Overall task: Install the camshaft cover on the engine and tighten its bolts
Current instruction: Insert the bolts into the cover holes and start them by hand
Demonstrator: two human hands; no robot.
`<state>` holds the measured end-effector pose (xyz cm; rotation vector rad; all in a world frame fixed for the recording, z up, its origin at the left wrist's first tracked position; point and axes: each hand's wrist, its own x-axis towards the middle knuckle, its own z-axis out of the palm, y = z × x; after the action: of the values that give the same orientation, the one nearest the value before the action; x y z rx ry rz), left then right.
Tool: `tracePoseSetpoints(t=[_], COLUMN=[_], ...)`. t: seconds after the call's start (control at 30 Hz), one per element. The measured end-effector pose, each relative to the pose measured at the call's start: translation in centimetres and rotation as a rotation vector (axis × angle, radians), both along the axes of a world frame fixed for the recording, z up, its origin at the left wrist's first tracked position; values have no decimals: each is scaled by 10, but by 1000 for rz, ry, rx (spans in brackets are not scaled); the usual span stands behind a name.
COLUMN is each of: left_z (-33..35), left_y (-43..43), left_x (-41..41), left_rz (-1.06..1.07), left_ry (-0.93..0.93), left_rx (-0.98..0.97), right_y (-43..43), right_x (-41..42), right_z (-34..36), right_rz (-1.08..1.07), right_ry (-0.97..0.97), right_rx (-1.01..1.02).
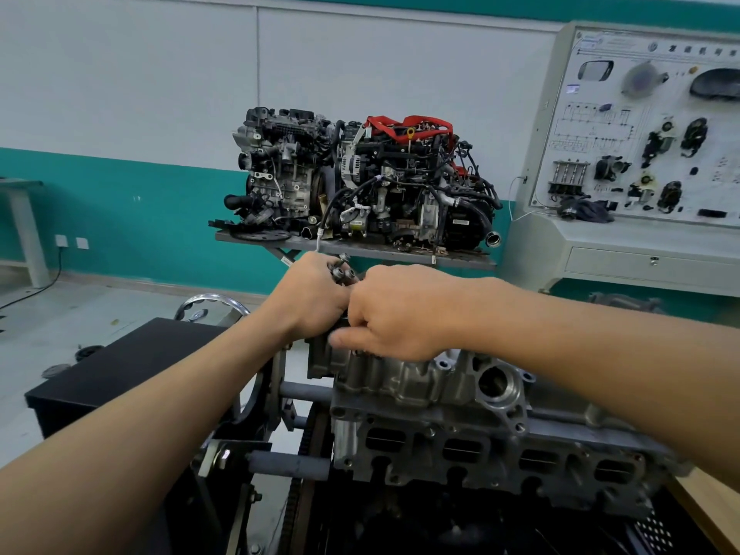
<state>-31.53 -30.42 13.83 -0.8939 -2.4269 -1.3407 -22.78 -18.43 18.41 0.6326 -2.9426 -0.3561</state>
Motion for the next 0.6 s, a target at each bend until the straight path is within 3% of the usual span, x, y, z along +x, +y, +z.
tracePoseSetpoints(t=[0.17,0.3,0.6], left_z=[1,0,0], left_y=[0,1,0], left_x=[-1,-4,-1], left_rz=[-21,-28,21], left_ry=[1,-6,47], left_rx=[-2,30,-44], right_y=[3,10,-2], right_x=[-1,3,1], right_z=[12,18,11], right_rz=[-18,72,89], right_ry=[-48,-149,55], right_rx=[-69,52,176])
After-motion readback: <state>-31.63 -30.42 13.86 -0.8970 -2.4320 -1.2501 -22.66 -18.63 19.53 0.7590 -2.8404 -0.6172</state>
